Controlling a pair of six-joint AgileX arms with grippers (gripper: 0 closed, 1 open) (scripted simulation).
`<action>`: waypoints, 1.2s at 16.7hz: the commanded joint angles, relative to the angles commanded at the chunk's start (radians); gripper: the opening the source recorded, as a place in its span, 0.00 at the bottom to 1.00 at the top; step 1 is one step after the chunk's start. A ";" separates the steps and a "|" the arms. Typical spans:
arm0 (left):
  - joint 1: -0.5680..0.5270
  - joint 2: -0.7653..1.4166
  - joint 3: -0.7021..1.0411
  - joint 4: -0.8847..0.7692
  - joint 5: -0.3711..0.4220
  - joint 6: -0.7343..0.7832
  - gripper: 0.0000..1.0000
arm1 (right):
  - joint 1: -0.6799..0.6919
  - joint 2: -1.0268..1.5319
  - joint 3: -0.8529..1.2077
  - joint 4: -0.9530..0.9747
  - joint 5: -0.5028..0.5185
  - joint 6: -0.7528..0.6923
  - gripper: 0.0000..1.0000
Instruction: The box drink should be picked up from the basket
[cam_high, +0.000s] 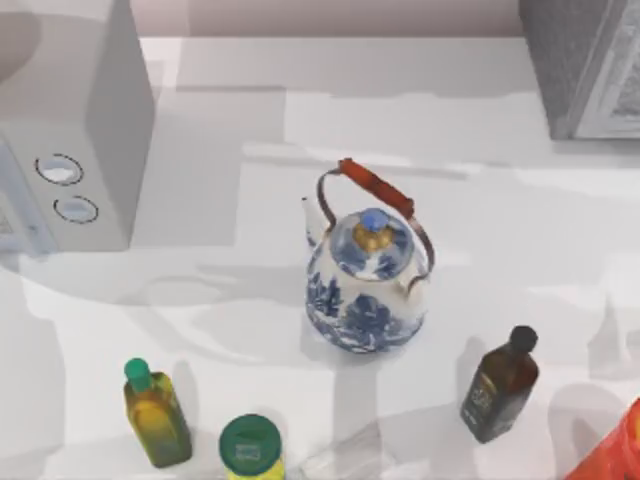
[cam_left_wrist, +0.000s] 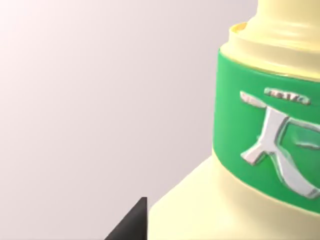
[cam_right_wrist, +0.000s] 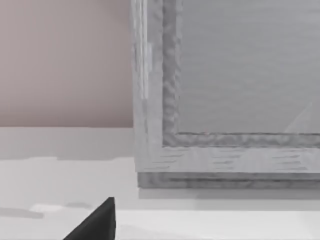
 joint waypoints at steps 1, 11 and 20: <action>0.003 0.004 0.045 -0.047 0.001 0.002 0.00 | 0.000 0.000 0.000 0.000 0.000 0.000 1.00; 0.012 0.041 0.209 -0.435 0.085 0.023 0.00 | 0.000 0.000 0.000 0.000 0.000 0.000 1.00; -0.018 -0.090 0.057 -0.424 0.051 0.022 0.00 | 0.000 0.000 0.000 0.000 0.000 0.000 1.00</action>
